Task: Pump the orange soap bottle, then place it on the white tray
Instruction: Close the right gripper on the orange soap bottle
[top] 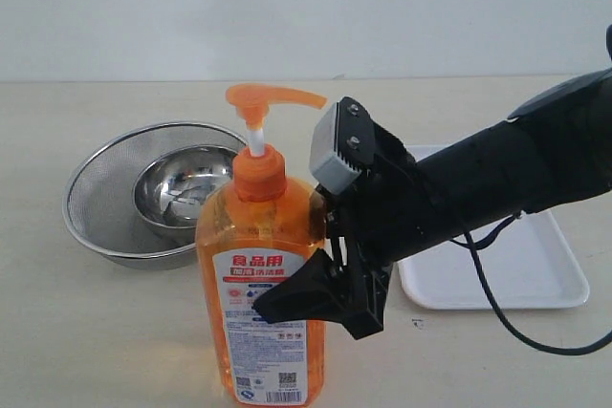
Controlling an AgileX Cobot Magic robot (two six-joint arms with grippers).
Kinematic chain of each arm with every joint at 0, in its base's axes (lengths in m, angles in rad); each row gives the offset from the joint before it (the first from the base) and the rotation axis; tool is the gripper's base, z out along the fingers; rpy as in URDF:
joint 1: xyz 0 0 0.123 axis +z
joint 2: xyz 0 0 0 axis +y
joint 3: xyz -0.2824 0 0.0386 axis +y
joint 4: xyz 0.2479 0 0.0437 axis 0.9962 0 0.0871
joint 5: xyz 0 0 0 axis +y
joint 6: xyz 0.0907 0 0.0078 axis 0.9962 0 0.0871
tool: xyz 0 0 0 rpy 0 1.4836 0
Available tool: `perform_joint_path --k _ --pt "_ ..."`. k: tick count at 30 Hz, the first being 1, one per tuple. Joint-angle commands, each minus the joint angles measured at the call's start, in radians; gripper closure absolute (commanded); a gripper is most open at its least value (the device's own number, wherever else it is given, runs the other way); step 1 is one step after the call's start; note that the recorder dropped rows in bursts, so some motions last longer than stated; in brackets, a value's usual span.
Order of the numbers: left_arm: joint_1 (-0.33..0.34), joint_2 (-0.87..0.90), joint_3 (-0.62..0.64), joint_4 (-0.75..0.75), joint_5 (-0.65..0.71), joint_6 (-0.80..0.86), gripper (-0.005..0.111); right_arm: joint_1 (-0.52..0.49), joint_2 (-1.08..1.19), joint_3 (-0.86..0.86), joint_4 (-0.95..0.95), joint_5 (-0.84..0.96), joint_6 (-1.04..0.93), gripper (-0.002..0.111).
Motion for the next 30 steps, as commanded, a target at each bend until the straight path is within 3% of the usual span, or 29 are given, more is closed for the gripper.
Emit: perform_joint_path --k 1,30 --pt "0.003 -0.003 0.004 -0.009 -0.004 0.001 0.102 0.000 -0.002 -0.001 -0.014 -0.066 0.012 0.108" --pt "0.003 -0.003 0.004 -0.009 -0.004 0.001 0.102 0.000 -0.004 -0.001 -0.019 -0.329 0.125 0.108"
